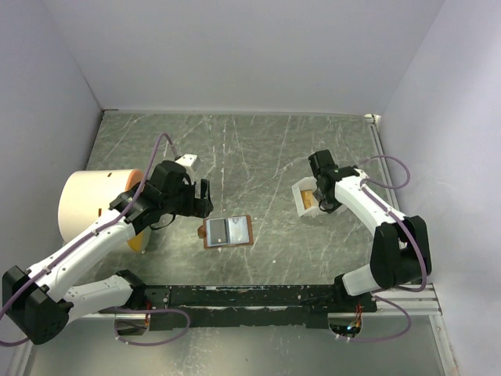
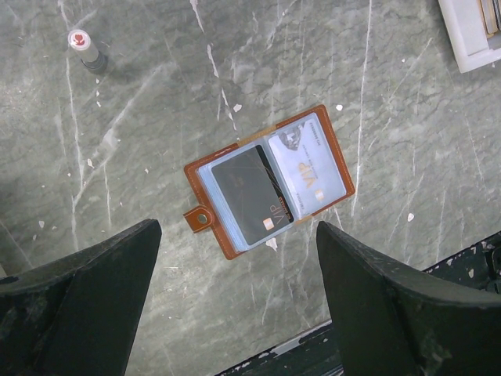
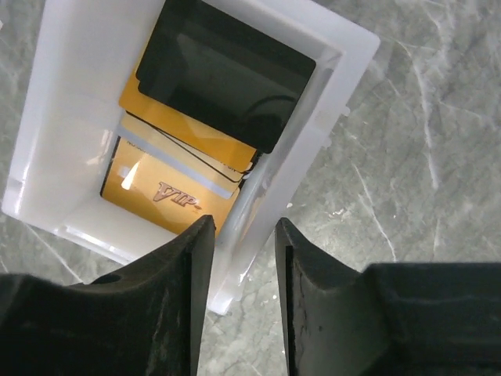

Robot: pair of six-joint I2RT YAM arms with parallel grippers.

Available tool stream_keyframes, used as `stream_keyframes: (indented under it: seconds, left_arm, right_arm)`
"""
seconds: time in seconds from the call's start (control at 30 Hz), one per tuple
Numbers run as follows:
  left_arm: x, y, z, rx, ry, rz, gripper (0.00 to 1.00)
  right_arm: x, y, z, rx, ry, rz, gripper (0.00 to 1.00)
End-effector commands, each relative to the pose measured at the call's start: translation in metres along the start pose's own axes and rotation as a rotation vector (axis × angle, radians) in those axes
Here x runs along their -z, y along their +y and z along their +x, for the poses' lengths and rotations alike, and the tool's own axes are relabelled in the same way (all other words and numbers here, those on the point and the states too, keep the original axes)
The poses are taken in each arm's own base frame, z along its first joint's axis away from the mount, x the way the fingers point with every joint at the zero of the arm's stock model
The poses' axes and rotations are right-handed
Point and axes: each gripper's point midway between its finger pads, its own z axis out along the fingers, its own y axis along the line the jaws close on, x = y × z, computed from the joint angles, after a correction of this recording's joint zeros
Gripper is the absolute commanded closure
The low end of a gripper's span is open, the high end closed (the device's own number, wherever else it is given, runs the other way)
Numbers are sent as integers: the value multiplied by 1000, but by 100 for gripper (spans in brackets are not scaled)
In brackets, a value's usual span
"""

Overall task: Put the credit cards into the card holder
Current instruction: Move the storage box to the center of the board.

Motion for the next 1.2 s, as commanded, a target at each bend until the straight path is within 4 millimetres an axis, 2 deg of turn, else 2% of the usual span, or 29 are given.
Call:
stream_keyframes:
  seconds: [0.0, 0.2, 0.3, 0.43, 0.53, 0.73, 0.93, 1.07, 1.17]
  left_arm:
    - [2, 6, 0, 7, -5, -26, 8]
    - [-2, -2, -1, 30, -2, 7, 14]
    - [-5, -21, -6, 47, -24, 111, 16]
    - [-9, -52, -19, 33, -59, 278, 19]
    - [-19, -62, -29, 32, -63, 312, 22]
    - [-52, -90, -29, -34, 3, 451, 25]
    - [-83, -113, -37, -105, -5, 585, 27]
    - [-100, -121, -46, -158, -58, 615, 29]
    - [-112, -123, -47, -162, -113, 633, 30]
  right_arm:
    - [-4, 5, 5, 84, 8, -67, 65]
    - [-12, -11, 26, 209, 66, -76, 73]
    - [-8, -12, 35, 230, 97, -120, 81]
    - [3, -13, 51, 247, 155, -184, 83]
    - [13, -12, 65, 261, 192, -231, 83]
    - [31, -10, 80, 326, 215, -284, 81]
    - [41, 2, 94, 408, 277, -378, 63]
    - [47, -2, 72, 514, 192, -359, 54]
    - [57, 3, 54, 577, 117, -399, 44]
